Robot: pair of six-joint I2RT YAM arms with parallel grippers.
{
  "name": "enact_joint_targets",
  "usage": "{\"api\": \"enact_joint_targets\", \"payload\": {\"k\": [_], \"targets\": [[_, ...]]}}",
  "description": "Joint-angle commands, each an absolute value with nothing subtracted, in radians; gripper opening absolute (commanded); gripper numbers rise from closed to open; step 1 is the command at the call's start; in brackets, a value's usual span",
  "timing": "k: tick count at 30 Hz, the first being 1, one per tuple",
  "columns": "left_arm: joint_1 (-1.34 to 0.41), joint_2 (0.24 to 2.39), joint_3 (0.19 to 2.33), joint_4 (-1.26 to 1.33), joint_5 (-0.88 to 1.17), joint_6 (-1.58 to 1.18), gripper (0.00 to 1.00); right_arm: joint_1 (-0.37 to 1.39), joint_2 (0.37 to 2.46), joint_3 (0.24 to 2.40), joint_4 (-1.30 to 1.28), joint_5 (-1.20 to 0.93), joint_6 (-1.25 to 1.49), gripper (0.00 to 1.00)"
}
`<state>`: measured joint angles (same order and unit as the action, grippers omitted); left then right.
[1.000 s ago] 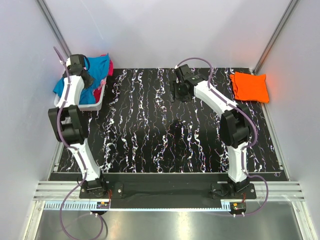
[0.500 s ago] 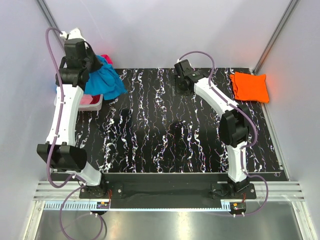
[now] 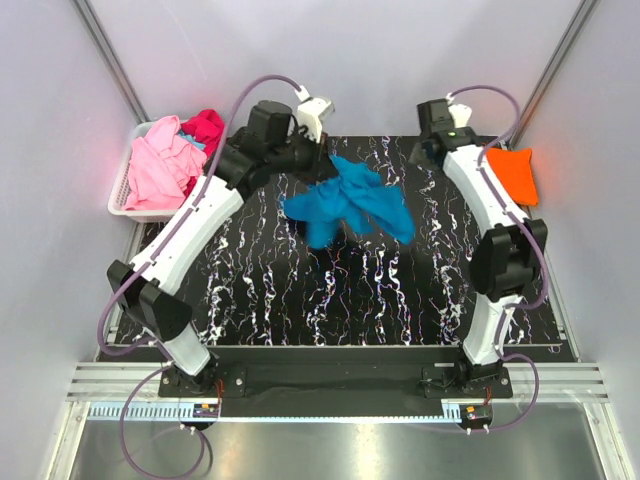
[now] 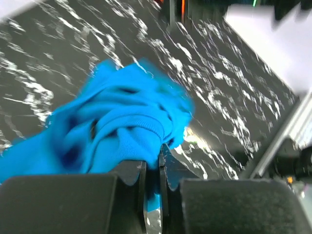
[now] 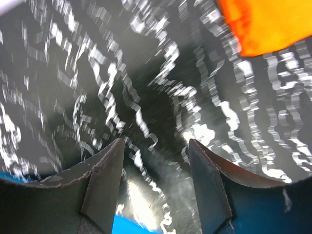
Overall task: Fold and stack the t-shirts
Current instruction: Move the tshirt to the center of the board, then flatten the tshirt out
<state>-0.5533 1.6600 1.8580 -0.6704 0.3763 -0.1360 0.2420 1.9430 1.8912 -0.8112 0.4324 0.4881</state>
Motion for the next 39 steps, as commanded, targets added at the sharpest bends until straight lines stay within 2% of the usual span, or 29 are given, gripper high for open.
{"api": "enact_joint_targets", "payload": {"k": [1,2,3,4,5,6,8,13,16,20,23,24,26,32,39], "targets": [[-0.561,1.600,1.838,-0.641,0.345,-0.104,0.07,0.187,1.829,1.901,-0.799,0.508,0.519,0.63],[-0.561,1.559,1.823,-0.635,0.289,-0.119,0.07,0.167,1.815,1.901,-0.799,0.509,0.515,0.63],[-0.561,1.536,1.769,-0.620,0.146,-0.155,0.25,0.160,1.810,1.901,-0.796,0.505,0.502,0.63],[-0.561,1.508,1.734,-0.598,0.044,-0.179,0.63,0.153,1.809,1.901,-0.795,0.491,0.496,0.63],[-0.561,1.459,1.698,-0.574,-0.088,-0.220,0.90,0.155,1.806,1.898,-0.796,0.486,0.492,0.63],[-0.558,1.444,1.640,-0.571,-0.291,-0.274,0.99,0.155,1.802,1.893,-0.789,0.471,0.483,0.63],[-0.542,1.411,1.579,-0.589,-0.452,-0.343,0.99,0.155,1.802,1.879,-0.787,0.436,0.488,0.63],[-0.528,1.405,1.523,-0.637,-0.489,-0.459,0.99,0.155,1.818,1.842,-0.781,0.306,0.468,0.61],[-0.525,1.468,1.534,-0.637,-0.327,-0.454,0.99,0.158,1.816,1.781,-0.778,0.183,0.440,0.61],[-0.529,1.580,1.595,-0.635,0.051,-0.465,0.99,0.184,1.786,1.657,-0.765,0.100,0.463,0.60],[-0.532,1.652,1.603,-0.623,0.151,-0.498,0.91,0.213,1.763,1.557,-0.747,0.078,0.492,0.60],[-0.532,1.667,1.605,-0.621,0.164,-0.503,0.85,0.218,1.760,1.537,-0.738,0.065,0.497,0.60],[-0.532,1.716,1.611,-0.606,0.210,-0.508,0.83,0.230,1.766,1.493,-0.733,0.031,0.503,0.59],[-0.532,1.882,1.687,-0.594,0.275,-0.502,0.82,0.239,1.784,1.450,-0.718,-0.051,0.494,0.59],[-0.531,1.973,1.721,-0.588,0.291,-0.503,0.82,0.241,1.827,1.454,-0.730,-0.086,0.482,0.60]]}}
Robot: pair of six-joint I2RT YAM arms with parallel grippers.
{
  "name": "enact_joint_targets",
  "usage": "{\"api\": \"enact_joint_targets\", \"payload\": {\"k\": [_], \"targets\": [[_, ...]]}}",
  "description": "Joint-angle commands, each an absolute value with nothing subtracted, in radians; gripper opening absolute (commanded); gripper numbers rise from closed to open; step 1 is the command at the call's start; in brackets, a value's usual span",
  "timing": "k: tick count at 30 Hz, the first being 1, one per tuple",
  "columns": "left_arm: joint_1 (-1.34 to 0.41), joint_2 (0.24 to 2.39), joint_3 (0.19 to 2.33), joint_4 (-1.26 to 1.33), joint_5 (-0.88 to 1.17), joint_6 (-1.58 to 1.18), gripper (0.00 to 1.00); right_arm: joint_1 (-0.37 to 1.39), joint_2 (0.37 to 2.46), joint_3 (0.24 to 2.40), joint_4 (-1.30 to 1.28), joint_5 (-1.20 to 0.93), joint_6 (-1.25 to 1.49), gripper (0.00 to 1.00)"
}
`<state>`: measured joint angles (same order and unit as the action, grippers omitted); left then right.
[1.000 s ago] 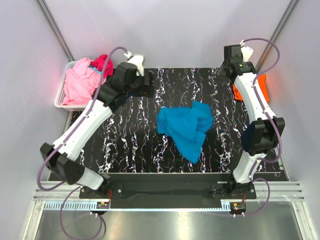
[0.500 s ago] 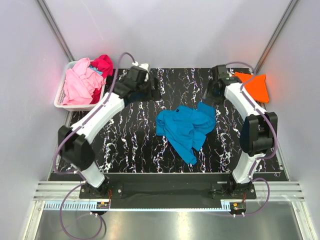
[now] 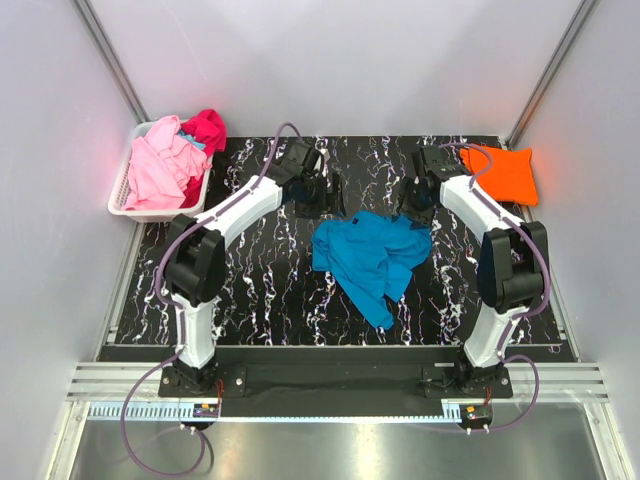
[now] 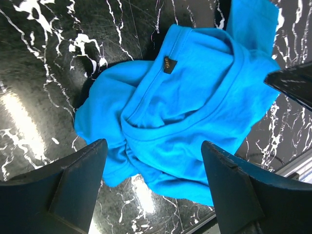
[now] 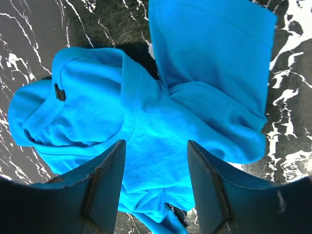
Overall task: Fold and stack the t-shirts
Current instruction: Flatten the tshirt out
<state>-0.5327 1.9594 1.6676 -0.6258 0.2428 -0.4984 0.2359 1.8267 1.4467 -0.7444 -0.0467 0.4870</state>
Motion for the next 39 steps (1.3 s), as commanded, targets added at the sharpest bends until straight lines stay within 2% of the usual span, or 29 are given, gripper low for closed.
{"api": "enact_joint_targets", "payload": {"k": [1,7,9,11,12,15,23,28,32,35,39], "targets": [[-0.532,1.989,1.726,-0.588,0.294,-0.503,0.82,0.241,1.841,1.457,-0.736,-0.090,0.482,0.61],[-0.531,2.010,1.730,-0.586,0.290,-0.499,0.83,0.247,1.911,1.477,-0.775,-0.058,0.460,0.62],[-0.531,2.008,1.729,-0.584,0.284,-0.494,0.83,0.250,1.930,1.494,-0.779,-0.031,0.449,0.59],[-0.529,2.005,1.723,-0.586,0.279,-0.488,0.83,0.249,1.965,1.512,-0.784,-0.022,0.431,0.50],[-0.529,2.002,1.721,-0.586,0.276,-0.488,0.83,0.249,1.976,1.534,-0.794,-0.011,0.430,0.33],[-0.522,1.991,1.703,-0.586,0.270,-0.483,0.83,0.249,1.999,1.569,-0.821,-0.005,0.422,0.00],[-0.474,1.965,1.677,-0.584,0.255,-0.500,0.83,0.268,1.861,1.644,-0.845,0.072,0.425,0.00],[-0.446,1.983,1.721,-0.583,0.247,-0.532,0.83,0.288,1.790,1.768,-0.851,-0.042,0.394,0.00],[-0.405,1.990,1.736,-0.583,0.222,-0.601,0.83,0.295,1.833,1.903,-0.856,-0.173,0.327,0.00],[-0.345,2.002,1.732,-0.583,0.259,-0.675,0.83,0.298,1.939,2.089,-0.917,-0.254,0.264,0.00],[-0.302,2.002,1.740,-0.580,0.295,-0.683,0.82,0.327,2.119,2.497,-1.052,-0.357,0.206,0.00]]}}
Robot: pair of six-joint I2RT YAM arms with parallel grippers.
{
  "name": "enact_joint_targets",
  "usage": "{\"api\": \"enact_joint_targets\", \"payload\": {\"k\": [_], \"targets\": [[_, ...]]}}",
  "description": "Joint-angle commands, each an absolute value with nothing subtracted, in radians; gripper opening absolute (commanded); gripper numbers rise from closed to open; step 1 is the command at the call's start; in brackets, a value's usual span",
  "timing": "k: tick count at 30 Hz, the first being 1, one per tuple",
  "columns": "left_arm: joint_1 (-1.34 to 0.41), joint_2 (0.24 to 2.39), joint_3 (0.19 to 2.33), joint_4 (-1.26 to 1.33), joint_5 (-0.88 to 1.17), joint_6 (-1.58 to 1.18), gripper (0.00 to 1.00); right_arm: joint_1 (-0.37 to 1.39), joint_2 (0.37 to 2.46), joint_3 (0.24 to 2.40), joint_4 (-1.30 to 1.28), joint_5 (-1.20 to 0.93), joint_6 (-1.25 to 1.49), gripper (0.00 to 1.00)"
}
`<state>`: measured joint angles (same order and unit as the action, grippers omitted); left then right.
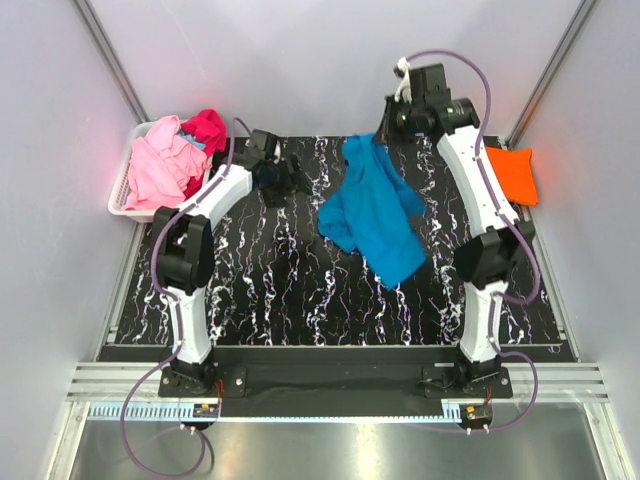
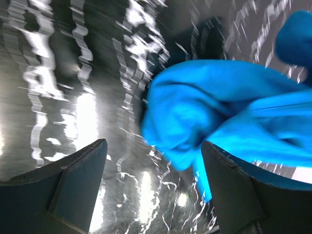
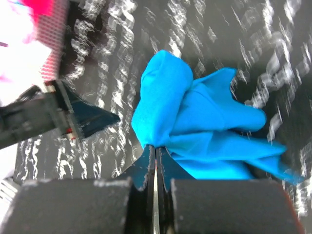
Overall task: Fold and stack the t-shirts
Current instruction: Flatten the tshirt out
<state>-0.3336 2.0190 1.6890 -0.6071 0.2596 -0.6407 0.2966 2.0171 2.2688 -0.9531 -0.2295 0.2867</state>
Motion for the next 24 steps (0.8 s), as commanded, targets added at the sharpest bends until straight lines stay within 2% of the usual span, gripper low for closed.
{"api": "enact_joint_targets", "payload": {"k": [1,5,8,11,14,16,17,19,22,24], "targets": [[-0.301,1.996,1.743,-0.578,0.285,-0.669,0.83,0.336,2.137,2.550,-1.074,-0.367,0.187,0.00],[-0.299,1.979,1.749,-0.568,0.287,-0.650,0.83,0.362,2.106,2.562,-1.069,-0.452,0.179,0.00],[-0.301,1.979,1.755,-0.561,0.276,-0.644,0.83,0.391,2.045,2.430,-1.066,-0.502,0.190,0.00],[-0.295,1.973,1.750,-0.561,0.239,-0.650,0.83,0.443,1.967,2.196,-1.054,-0.548,0.186,0.00],[-0.282,1.944,1.723,-0.564,0.155,-0.684,0.83,0.482,1.885,1.868,-1.017,-0.528,0.221,0.00],[-0.275,1.918,1.686,-0.563,0.070,-0.719,0.83,0.492,1.841,1.766,-1.015,-0.532,0.260,0.00],[-0.272,1.901,1.678,-0.563,0.052,-0.726,0.83,0.495,1.830,1.725,-1.014,-0.529,0.273,0.21],[-0.268,1.893,1.667,-0.563,0.026,-0.739,0.83,0.495,1.806,1.639,-1.015,-0.479,0.305,0.38],[-0.267,1.882,1.658,-0.561,0.038,-0.759,0.83,0.495,1.801,1.627,-1.022,-0.379,0.330,0.41],[-0.267,1.894,1.669,-0.557,0.090,-0.758,0.83,0.495,1.819,1.669,-1.032,-0.342,0.337,0.39]]}}
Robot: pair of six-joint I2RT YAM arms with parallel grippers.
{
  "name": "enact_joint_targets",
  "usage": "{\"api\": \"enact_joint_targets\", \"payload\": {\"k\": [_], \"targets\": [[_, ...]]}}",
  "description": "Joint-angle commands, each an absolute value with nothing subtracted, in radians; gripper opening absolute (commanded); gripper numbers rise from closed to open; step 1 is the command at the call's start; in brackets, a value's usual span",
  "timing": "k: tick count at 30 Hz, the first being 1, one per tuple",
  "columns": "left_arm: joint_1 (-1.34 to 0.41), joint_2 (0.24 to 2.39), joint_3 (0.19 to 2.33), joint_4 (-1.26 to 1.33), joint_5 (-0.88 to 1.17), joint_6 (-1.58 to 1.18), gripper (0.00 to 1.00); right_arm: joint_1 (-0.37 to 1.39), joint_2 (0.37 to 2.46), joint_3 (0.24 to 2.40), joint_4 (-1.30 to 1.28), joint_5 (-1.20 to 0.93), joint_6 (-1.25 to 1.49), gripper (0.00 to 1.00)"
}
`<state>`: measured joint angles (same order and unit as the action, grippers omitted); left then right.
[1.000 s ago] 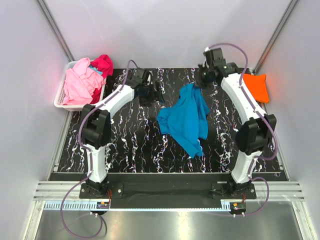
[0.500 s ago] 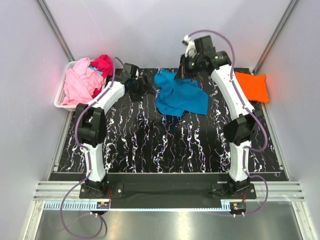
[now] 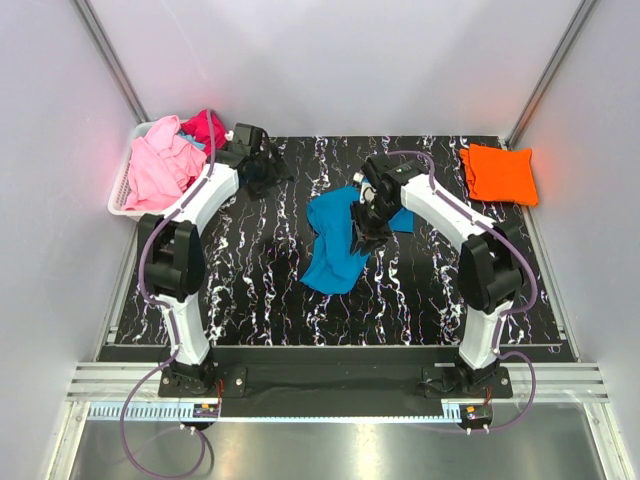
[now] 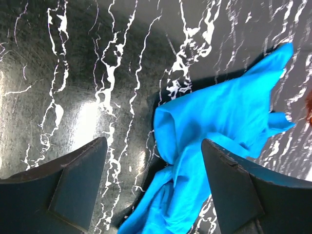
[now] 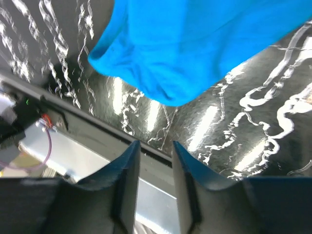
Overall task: Fold and stack the t-shirts
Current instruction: Flatten the tshirt out
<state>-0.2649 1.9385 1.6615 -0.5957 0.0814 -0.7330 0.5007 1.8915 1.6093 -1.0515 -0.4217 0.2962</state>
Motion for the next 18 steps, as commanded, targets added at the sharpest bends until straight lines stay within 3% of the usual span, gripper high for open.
{"api": "enact_joint_targets", "payload": {"k": [1,8,13,17,18], "targets": [[-0.267,1.899,1.677,-0.558,0.162,-0.755,0.83,0.495,1.825,1.684,-1.037,-0.330,0.350,0.38],[-0.308,1.876,1.643,-0.554,0.281,-0.680,0.79,0.494,1.874,1.770,-1.049,-0.083,0.361,0.32],[-0.347,1.890,1.609,-0.534,0.308,-0.644,0.79,0.486,1.937,1.825,-1.055,-0.017,0.376,0.31],[-0.350,1.907,1.571,-0.445,0.341,-0.661,0.71,0.469,1.939,1.818,-1.046,-0.018,0.399,0.31],[-0.351,1.913,1.568,-0.431,0.344,-0.664,0.63,0.466,1.937,1.813,-1.043,-0.018,0.402,0.31]]}}
